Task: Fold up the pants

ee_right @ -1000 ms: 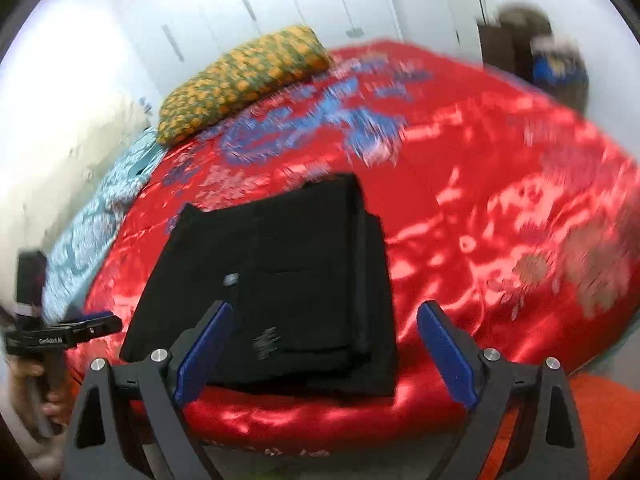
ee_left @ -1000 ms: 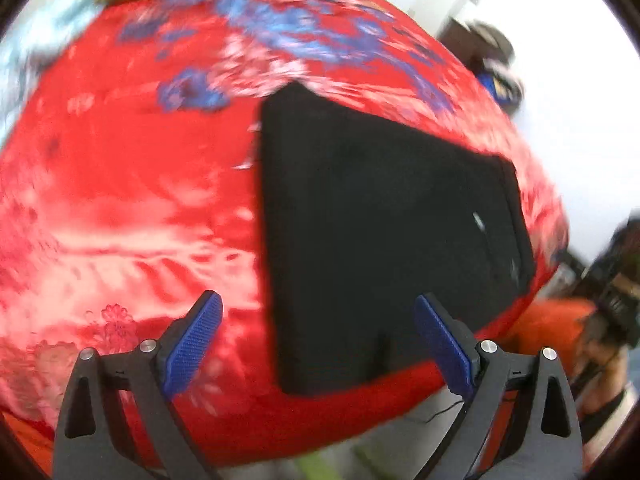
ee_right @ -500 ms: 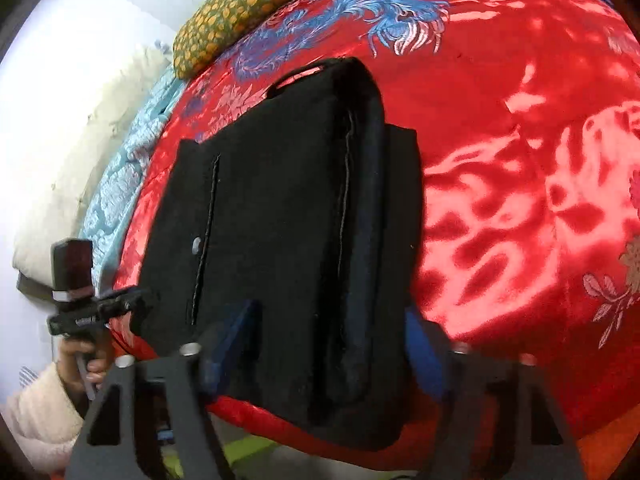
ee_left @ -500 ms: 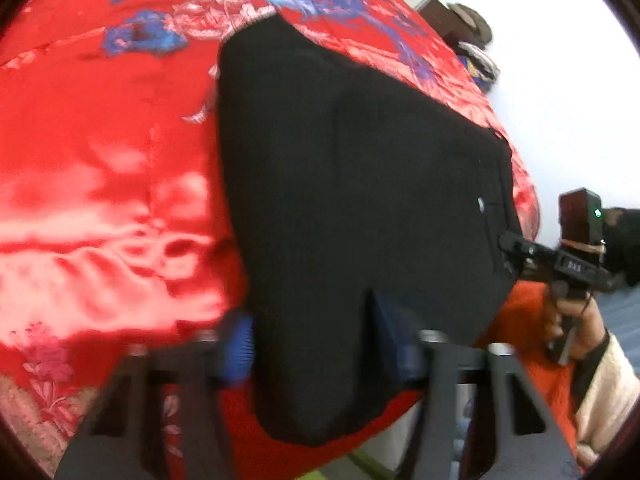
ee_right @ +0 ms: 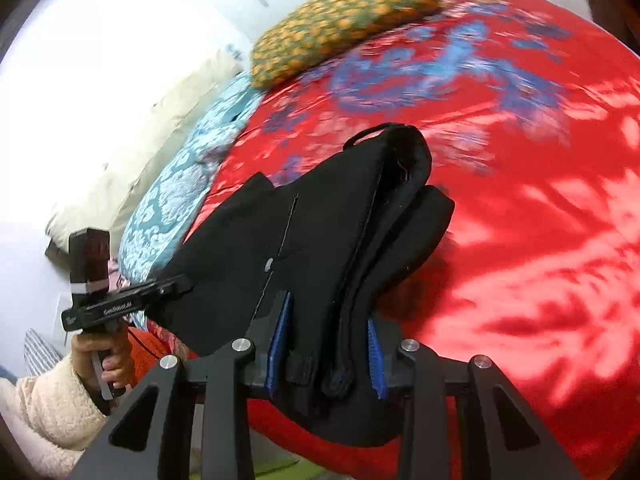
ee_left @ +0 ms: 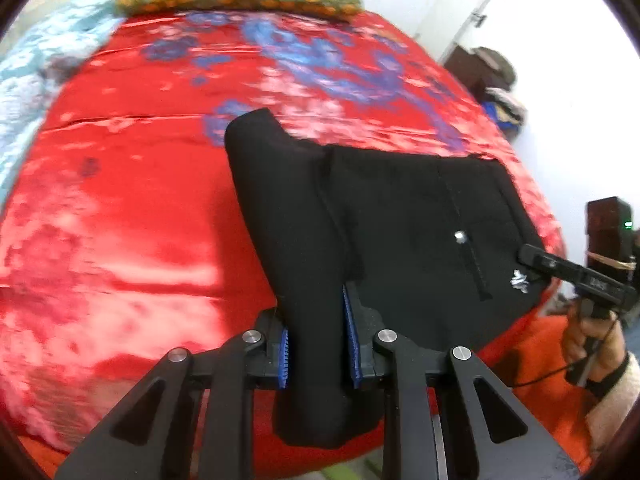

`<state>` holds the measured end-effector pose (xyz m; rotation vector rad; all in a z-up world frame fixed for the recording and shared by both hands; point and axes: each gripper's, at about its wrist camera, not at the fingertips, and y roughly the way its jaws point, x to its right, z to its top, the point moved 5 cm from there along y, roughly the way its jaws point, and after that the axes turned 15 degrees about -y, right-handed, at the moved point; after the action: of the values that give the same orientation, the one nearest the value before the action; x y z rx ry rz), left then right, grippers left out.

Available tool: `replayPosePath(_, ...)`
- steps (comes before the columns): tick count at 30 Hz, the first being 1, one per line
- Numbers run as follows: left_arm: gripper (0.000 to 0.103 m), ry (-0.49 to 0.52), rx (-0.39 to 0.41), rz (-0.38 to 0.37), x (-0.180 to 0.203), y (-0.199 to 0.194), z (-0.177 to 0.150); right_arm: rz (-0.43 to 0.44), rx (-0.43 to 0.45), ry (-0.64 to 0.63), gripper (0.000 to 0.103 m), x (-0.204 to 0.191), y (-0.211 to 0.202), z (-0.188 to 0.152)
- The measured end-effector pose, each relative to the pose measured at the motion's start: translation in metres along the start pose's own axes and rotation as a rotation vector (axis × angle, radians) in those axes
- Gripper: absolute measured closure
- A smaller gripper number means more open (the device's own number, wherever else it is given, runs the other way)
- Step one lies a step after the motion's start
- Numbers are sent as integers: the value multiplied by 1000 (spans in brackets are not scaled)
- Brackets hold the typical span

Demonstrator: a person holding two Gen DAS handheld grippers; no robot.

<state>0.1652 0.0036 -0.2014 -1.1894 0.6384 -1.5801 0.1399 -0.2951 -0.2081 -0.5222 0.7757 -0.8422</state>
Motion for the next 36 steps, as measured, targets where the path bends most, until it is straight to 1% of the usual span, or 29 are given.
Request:
replayPosePath(1,71,6,-3,56,-11,3,0,-8,-16,-2,63,-4,9,1)
replayPosePath(2,67,5,-4,150,-23,7,-1,-22,-38,-4,58,-6,17,0)
replayPosePath(3,62,-1,-3,219,-31,7,-4,-68,-77,-6,41,-8,24,-4)
replayPosePath(4,56,-6,3,262,-37,3,-8,-104,-96,-15,11,-9,24,-9)
replayPosePath(5,50,-5,18,276,-39,-7,-14,-156,-102,-41,0,-12,20,-11)
replayPosePath(6,36,3,37,278,-37,-16,-19,-207,-90,-76,0,-16,11,-15)
replayPosePath(7,25,18,66,289,-35,-28,-23,-258,-90,-115,0,-23,-1,-19)
replayPosePath(8,21,43,106,307,-29,-41,-27,-313,-101,-152,0,-32,-14,-23)
replayPosePath(10,7,107,201,363,-13,-71,-36,-393,-108,-221,0,-48,-35,-22)
replayPosePath(11,4,130,244,402,-6,-84,-39,-432,-109,-261,0,-58,-45,-22)
replayPosePath(12,4,151,289,451,4,-100,-44,-484,-96,-306,0,-74,-61,-22)
replayPosePath(14,2,154,321,521,17,-119,-50,-500,-77,-334,0,-89,-81,-16)
replayPosePath(15,2,139,338,559,23,-130,-52,-496,-65,-341,0,-104,-95,-14)
replayPosePath(17,2,116,387,571,33,-148,-55,-502,-54,-344,0,-119,-108,-13)
replayPosePath(18,2,82,415,563,35,-160,-58,-520,-48,-341,0,-128,-117,-14)
replayPosePath(19,2,58,417,539,39,-167,-60,-531,-43,-334,0,-132,-122,-13)
replayPosePath(20,2,47,390,485,44,-172,-61,-537,-41,-324,0,-136,-125,-13)
replayPosePath(21,2,55,363,450,43,-178,-65,-539,-44,-305,0,-142,-129,-15)
replayPosePath(22,2,70,339,432,47,-179,-66,-542,-43,-296,0,-145,-132,-15)
replayPosePath(25,2,94,316,436,57,-183,-70,-546,-44,-281,0,-158,-142,-19)
replayPosePath(27,2,84,311,425,59,-186,-73,-543,-47,-269,0,-165,-147,-21)
replayPosePath(30,2,63,280,407,57,-189,-77,-534,-56,-265,0,-176,-154,-25)
replayPosePath(36,2,57,250,403,58,-188,-88,-549,-70,-279,0,-187,-149,-31)
